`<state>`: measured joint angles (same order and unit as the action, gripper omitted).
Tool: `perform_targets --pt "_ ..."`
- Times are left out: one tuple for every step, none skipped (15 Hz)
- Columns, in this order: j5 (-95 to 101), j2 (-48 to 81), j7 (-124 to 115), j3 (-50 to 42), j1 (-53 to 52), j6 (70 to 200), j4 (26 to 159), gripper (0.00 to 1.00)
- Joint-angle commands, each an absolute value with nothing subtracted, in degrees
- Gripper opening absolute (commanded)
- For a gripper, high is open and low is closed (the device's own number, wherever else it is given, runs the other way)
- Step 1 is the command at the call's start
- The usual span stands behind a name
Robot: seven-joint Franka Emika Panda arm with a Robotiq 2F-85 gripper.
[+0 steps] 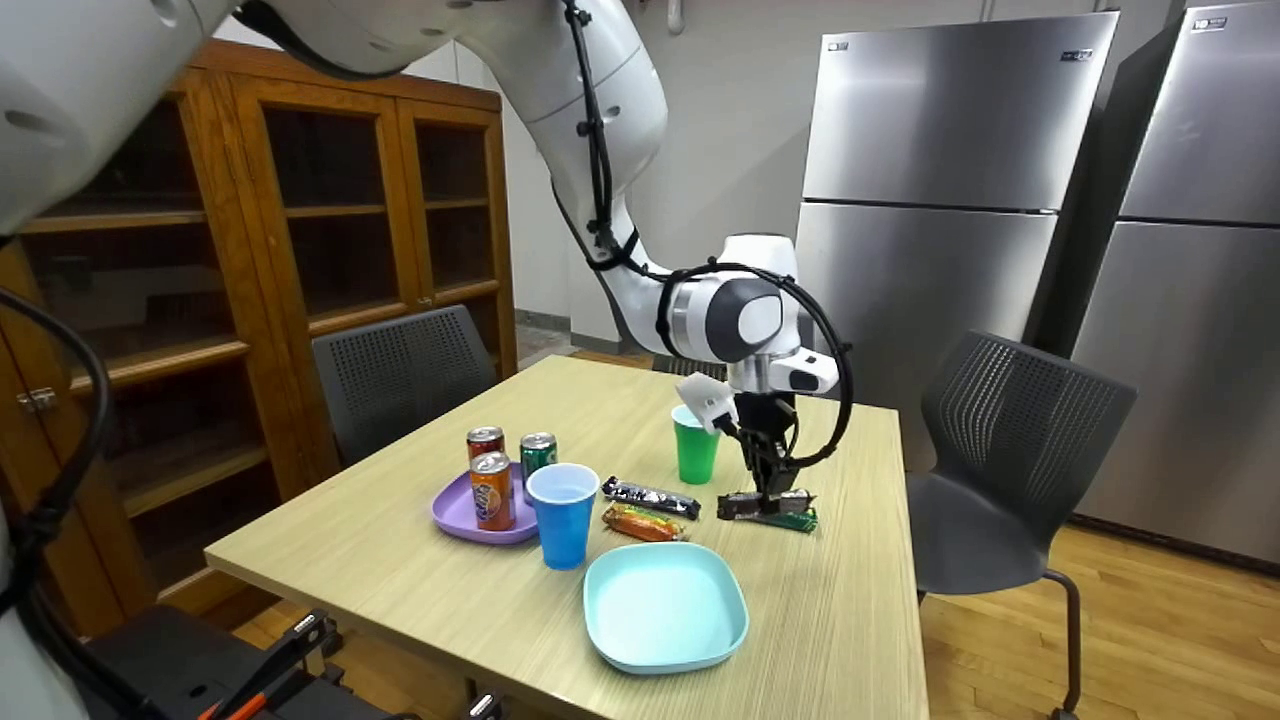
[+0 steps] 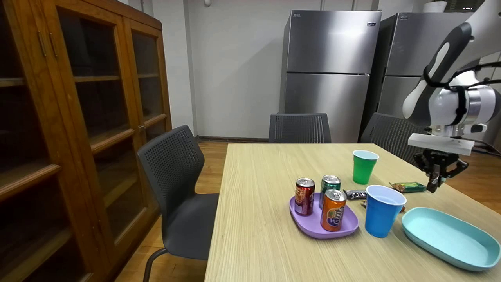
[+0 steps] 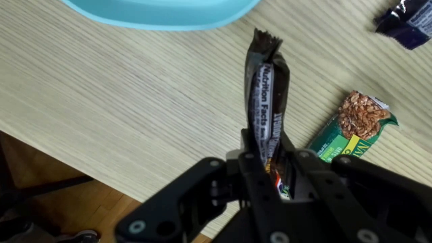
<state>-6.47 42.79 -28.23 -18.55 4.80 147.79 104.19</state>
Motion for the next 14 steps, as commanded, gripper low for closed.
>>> perform_targets --pt "-3.9 34.0 -25.6 -19.0 3.2 149.2 114.8 0.04" --pt "-3.1 32.7 -25.5 -19.3 2.7 149.6 116.7 0.04" --pt "-2.0 31.2 -25.7 -19.5 2.0 150.6 119.0 0.04" --pt "-0.8 29.8 -26.1 -19.8 1.2 151.2 121.1 0.04" --pt "0.5 28.8 -26.6 -20.2 0.4 151.7 122.9 0.04" --pt "1.8 27.7 -27.0 -20.5 -0.4 151.8 124.7 0.04" --pt "3.3 26.8 -27.7 -21.1 -1.6 152.5 126.6 0.04" --pt "4.6 25.9 -28.4 -21.5 -2.5 152.7 128.3 0.04" --pt "5.9 25.1 -29.1 -22.1 -3.6 153.0 129.9 0.04" --pt "7.1 24.6 -30.0 -22.6 -4.7 153.3 131.3 0.04" --pt "8.1 24.4 -31.2 -23.1 -5.7 153.8 132.4 0.04" --pt "9.0 24.5 -32.7 -23.6 -6.8 154.2 133.3 0.04" --pt "9.6 24.6 -34.1 -24.0 -7.7 154.9 134.1 0.04" --pt "9.8 24.9 -35.7 -24.2 -8.5 155.3 134.6 0.04"
